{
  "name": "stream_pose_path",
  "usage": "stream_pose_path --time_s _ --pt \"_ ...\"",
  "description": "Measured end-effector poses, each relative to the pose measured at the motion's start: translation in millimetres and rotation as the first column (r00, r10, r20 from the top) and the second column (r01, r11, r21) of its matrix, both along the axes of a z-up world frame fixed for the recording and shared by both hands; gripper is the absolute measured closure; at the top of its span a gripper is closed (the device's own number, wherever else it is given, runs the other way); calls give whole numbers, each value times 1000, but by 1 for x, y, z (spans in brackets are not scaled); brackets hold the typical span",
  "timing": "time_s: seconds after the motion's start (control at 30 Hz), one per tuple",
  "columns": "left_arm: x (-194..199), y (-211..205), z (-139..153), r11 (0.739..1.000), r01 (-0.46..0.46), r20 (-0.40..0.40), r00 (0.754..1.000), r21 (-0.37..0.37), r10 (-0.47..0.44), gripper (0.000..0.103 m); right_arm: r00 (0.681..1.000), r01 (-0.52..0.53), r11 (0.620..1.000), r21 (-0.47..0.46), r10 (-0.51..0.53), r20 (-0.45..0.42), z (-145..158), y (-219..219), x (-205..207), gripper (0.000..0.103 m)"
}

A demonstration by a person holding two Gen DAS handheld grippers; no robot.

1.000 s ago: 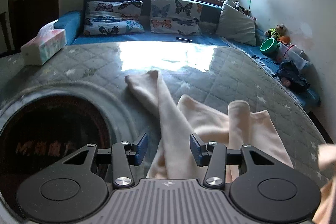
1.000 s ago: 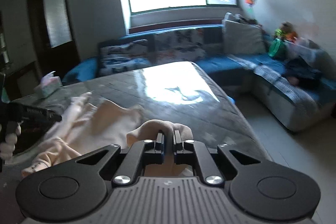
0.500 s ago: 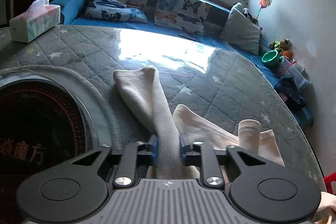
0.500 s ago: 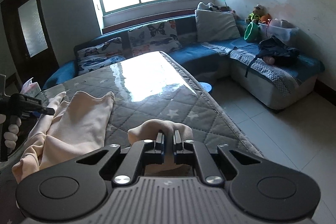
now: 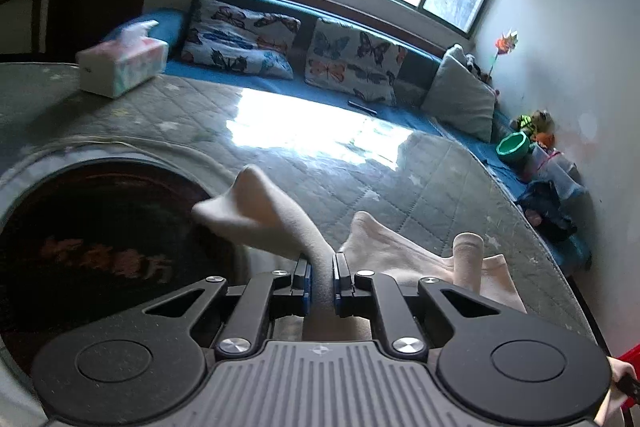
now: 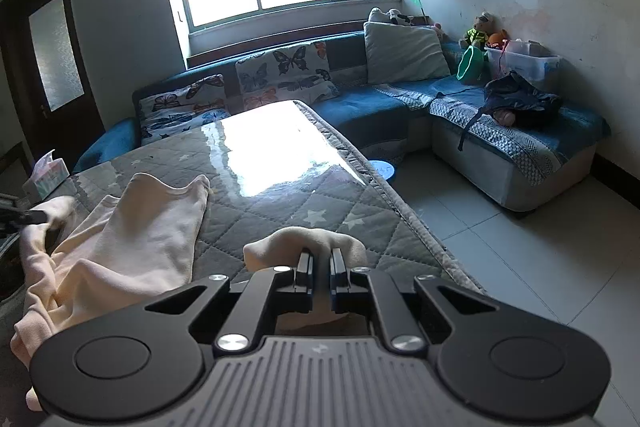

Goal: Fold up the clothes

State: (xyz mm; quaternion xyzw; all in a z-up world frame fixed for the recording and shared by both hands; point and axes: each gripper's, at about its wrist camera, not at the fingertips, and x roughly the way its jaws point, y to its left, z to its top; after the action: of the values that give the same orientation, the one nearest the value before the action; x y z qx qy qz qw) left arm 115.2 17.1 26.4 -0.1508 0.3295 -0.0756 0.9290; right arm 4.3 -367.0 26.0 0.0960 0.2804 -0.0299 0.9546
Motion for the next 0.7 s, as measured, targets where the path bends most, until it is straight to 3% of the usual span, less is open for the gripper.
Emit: stream_pose_path --time_s 0.33,0.7 --pt "-84 54 23 997 -74 41 996 -1 74 92 1000 5 1000 0 -5 16 3 -3 -7 97" --pt "-161 89 13 986 -154 -21 988 59 155 93 1000 -6 1000 5 6 -25 -1 -6 -16 94"
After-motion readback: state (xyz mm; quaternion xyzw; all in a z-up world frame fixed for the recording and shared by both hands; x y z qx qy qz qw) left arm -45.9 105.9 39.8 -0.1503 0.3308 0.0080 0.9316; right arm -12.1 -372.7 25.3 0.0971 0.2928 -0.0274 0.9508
